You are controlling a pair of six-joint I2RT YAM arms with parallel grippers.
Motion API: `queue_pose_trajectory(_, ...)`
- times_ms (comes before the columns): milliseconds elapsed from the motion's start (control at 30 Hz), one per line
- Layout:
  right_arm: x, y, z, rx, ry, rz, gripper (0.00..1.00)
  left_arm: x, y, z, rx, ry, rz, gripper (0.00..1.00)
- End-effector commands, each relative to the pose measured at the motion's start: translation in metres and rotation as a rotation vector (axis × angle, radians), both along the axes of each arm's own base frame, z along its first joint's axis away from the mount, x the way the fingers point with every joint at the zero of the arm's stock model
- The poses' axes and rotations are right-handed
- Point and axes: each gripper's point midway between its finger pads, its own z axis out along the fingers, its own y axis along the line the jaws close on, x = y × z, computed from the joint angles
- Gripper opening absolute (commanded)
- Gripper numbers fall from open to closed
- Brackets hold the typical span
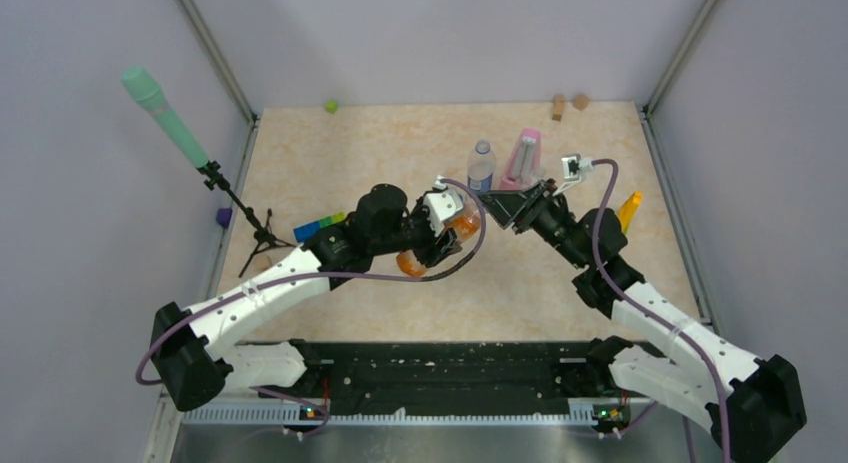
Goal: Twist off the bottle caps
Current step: Unscrew the bottle cap from the plastic bottle.
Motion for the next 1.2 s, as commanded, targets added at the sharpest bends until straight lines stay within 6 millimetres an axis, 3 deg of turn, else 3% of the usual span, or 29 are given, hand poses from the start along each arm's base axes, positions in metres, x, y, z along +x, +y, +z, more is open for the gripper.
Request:
queue_pose_trajectory(0, -0.001, 0.002, 0.021, 0.044, -0.041, -0.005, 0.45, 0.01, -0.007, 0.028, -0.052, -0.067, 0.024, 0.0)
queue_pose_trajectory(133, -0.004, 0.004, 0.018, 0.063, -0.037, 0.012, 0.28, 0.011, -0.008, 0.026, -0.047, -0.063, 0.03, 0.0)
queue_pose_trajectory(233, -0.011, 0.006, 0.024, 0.087, -0.084, 0.048, 0.01, 0.01, -0.01, 0.024, -0.043, -0.056, 0.02, 0.0)
queue_pose_trajectory(367, -0.022, 0.012, 0.032, 0.045, -0.21, 0.108, 0.0, 0.005, -0.009, 0.026, -0.056, -0.047, -0.007, 0.0)
queue_pose_trajectory(633, -0.08, 0.031, 0.055, 0.044, -0.554, 0.496, 0.0, -0.04, -0.007, 0.051, -0.265, 0.133, -0.395, 0.0)
queue_pose_trajectory(867, -0.099, 0.037, 0.05, -0.019, -0.664, 0.665, 0.0, -0.07, -0.002, 0.068, -0.337, 0.224, -0.604, 0.0)
queue_pose_trajectory(900, -0.098, 0.036, 0.05, -0.022, -0.664, 0.663, 0.01, -0.07, -0.002, 0.068, -0.336, 0.231, -0.614, 0.0)
queue_pose_trajectory(967, -0.089, 0.034, 0.052, -0.005, -0.62, 0.622, 0.27, -0.064, -0.002, 0.061, -0.312, 0.228, -0.581, 0.0)
queue_pose_trajectory(1033, -0.075, 0.029, 0.052, 0.026, -0.542, 0.543, 0.5, -0.046, -0.001, 0.05, -0.262, 0.205, -0.459, 0.0)
queue_pose_trajectory(1100, -0.057, 0.02, 0.052, 0.068, -0.449, 0.423, 0.64, -0.022, 0.005, 0.041, -0.21, 0.15, -0.311, 0.0)
queue_pose_trajectory(1167, -0.048, 0.01, 0.052, 0.103, -0.39, 0.329, 0.7, -0.009, 0.012, 0.034, -0.176, 0.107, -0.224, 0.0)
